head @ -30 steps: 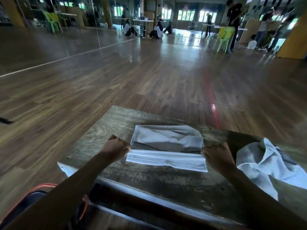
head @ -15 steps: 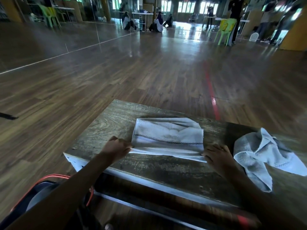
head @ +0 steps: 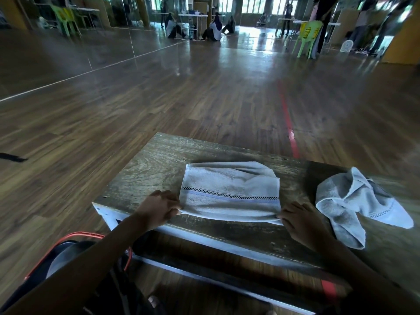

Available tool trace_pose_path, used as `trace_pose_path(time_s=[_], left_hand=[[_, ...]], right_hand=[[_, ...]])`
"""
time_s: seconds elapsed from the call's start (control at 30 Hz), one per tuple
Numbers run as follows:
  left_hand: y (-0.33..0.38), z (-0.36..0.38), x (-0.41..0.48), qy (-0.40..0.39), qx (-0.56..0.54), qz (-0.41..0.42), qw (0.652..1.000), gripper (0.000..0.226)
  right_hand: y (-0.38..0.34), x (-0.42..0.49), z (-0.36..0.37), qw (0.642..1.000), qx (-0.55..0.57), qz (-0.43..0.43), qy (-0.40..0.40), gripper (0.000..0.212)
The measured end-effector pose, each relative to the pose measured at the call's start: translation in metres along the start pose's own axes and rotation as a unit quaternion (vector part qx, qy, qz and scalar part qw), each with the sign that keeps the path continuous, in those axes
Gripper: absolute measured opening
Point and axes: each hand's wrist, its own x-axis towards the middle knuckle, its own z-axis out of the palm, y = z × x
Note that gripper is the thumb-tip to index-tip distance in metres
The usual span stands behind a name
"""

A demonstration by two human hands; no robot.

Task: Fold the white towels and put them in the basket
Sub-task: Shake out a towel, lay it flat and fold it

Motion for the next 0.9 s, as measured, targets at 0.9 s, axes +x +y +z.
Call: trace_pose_path(time_s=[0.9], left_hand=[[-0.007, -0.017, 0.019, 0.038, 0.031, 0.032, 0.998, 0.018]], right_hand=[[0.033, 0.030, -0.028, 0.996, -0.068, -0.030, 0.050, 0.005]])
